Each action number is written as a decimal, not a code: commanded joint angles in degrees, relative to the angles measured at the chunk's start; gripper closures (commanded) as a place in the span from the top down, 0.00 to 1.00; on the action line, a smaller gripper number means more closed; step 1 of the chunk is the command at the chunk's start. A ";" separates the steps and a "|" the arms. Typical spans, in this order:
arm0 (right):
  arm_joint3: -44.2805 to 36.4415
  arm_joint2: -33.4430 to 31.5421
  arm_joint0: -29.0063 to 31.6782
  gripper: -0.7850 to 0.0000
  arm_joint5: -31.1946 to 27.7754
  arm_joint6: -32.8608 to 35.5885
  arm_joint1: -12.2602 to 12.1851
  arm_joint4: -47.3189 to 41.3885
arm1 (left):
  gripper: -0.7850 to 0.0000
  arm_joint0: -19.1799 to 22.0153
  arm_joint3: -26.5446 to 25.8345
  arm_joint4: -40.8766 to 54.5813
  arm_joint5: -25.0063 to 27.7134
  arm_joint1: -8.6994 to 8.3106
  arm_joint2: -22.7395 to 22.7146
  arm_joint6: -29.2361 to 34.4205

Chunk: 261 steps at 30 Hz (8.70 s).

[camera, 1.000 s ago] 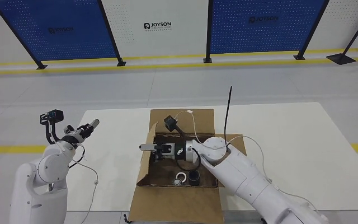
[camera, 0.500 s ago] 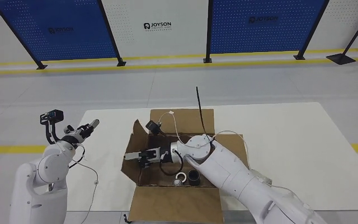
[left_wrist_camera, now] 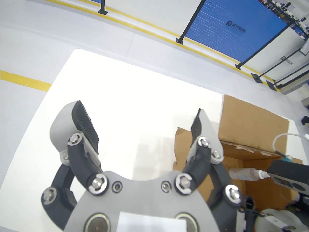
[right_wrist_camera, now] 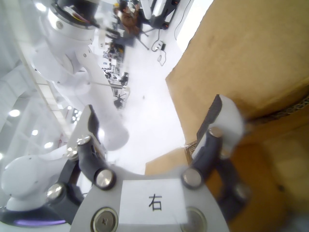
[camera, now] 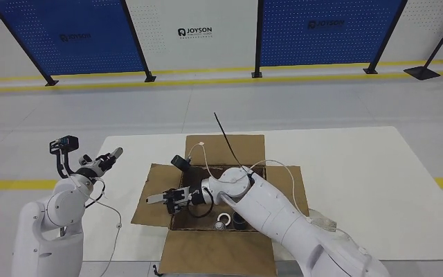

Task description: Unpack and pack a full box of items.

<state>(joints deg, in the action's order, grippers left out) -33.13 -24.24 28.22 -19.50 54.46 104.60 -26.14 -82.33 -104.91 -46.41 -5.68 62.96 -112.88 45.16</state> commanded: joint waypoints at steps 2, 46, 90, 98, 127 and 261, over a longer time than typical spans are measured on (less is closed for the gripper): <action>1.17 -0.89 -0.65 1.00 -1.31 0.43 0.43 -0.36 | 1.00 0.00 0.00 0.00 0.00 0.00 0.00 0.00; -29.79 -15.74 5.22 1.00 9.81 -27.68 -16.09 59.11 | 1.00 0.00 0.00 0.00 0.00 0.00 0.00 0.00; -63.18 -32.34 25.84 1.00 12.86 5.69 -25.66 86.26 | 1.00 0.00 0.00 0.00 0.00 0.00 0.00 0.00; -55.06 -25.17 24.38 1.00 10.83 1.07 -24.15 85.04 | 1.00 0.00 0.00 0.00 0.00 0.00 0.00 0.00; -43.64 -20.00 22.45 1.00 15.15 -0.34 -21.63 84.81 | 1.00 0.00 0.00 0.00 0.00 0.00 0.00 0.00; -61.86 -63.04 50.41 0.00 18.98 -24.38 -31.09 100.01 | 1.00 -4.88 -7.84 9.75 9.44 -0.46 0.30 4.44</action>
<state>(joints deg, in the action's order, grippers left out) -96.02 -87.52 78.56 -0.36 30.14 73.47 74.36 -87.21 -112.75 -36.66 3.76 62.49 -112.57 49.60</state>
